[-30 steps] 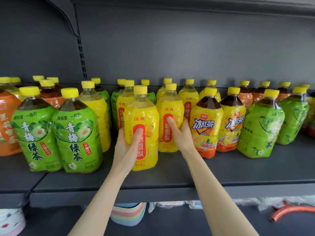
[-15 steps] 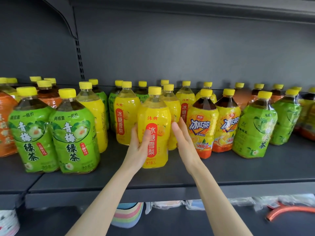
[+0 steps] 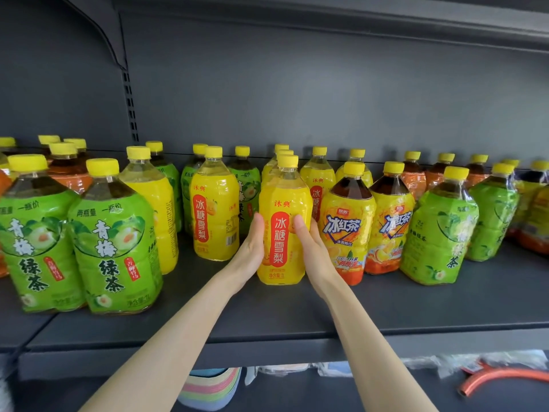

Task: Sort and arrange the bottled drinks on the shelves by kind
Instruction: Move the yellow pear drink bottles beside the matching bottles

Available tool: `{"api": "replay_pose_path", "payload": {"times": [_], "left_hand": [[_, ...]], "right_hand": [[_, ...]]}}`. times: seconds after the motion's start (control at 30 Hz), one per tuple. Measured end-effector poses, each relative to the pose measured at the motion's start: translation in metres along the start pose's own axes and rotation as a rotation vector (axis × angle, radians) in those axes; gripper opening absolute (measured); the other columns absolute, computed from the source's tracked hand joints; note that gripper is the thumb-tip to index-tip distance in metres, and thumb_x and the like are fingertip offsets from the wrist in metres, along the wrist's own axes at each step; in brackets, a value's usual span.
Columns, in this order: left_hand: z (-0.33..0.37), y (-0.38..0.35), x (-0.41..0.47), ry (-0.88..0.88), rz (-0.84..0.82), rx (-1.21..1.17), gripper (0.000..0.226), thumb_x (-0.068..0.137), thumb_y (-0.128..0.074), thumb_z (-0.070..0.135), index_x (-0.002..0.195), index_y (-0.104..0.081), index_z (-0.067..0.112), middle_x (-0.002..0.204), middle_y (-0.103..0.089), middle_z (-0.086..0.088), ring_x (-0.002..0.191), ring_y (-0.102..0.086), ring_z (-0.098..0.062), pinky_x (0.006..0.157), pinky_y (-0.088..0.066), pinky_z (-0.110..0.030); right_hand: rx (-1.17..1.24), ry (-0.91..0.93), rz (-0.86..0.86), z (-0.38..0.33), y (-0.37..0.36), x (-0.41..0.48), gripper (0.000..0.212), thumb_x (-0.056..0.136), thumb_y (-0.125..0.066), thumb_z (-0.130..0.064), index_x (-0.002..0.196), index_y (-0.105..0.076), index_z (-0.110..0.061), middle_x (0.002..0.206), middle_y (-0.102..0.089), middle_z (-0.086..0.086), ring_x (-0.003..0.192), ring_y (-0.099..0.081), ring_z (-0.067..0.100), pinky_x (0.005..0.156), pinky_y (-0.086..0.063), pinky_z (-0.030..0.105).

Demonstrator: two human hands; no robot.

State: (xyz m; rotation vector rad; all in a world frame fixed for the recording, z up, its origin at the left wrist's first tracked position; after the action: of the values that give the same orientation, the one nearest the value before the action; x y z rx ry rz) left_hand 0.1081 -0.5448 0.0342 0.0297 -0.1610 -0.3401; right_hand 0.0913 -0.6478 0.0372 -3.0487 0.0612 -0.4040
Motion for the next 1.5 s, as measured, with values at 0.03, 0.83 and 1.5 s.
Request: {"api": "replay_pose_path", "payload": {"times": [0.03,0.83,1.5], "left_hand": [[-0.001,0.001,0.004,0.008,0.002,0.003,0.056,0.096,-0.008,0.051,0.146,-0.017,0.03,0.142,-0.04,0.002,0.11,-0.042,-0.005,0.093,-0.035,-0.026],[-0.011,0.01,0.02,0.048,0.071,0.124,0.077,0.081,-0.013,0.07,0.148,-0.014,0.032,0.151,-0.031,0.001,0.136,-0.033,-0.018,0.107,-0.029,-0.035],[0.024,0.02,-0.042,-0.367,0.412,0.682,0.029,0.091,-0.055,0.028,0.115,-0.06,0.011,0.11,-0.067,-0.004,0.093,-0.063,-0.014,0.076,-0.05,-0.021]], "right_hand": [[-0.002,-0.006,0.002,0.0,0.0,0.003,0.055,0.098,-0.039,-0.044,0.148,-0.023,-0.03,0.132,-0.049,-0.006,0.108,-0.055,0.006,0.079,-0.05,0.02],[-0.049,0.048,0.079,0.002,0.005,0.014,0.045,0.099,-0.041,-0.041,0.141,-0.034,-0.028,0.131,-0.053,-0.006,0.116,-0.056,0.011,0.091,-0.051,0.026],[-0.772,0.176,0.42,-0.039,0.052,-0.052,0.026,0.093,-0.059,-0.024,0.115,-0.065,-0.011,0.105,-0.073,0.007,0.096,-0.066,0.026,0.083,-0.053,0.039]]}}
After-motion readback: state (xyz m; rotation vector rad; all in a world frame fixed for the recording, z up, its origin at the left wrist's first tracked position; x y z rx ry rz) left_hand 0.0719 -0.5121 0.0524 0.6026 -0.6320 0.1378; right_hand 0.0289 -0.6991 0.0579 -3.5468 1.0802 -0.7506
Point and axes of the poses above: each hand's wrist, its own x-axis towards the middle knuckle, its own y-axis out of the back of the hand, z = x × y, the point moved 7 cm from there along x, towards the middle knuckle
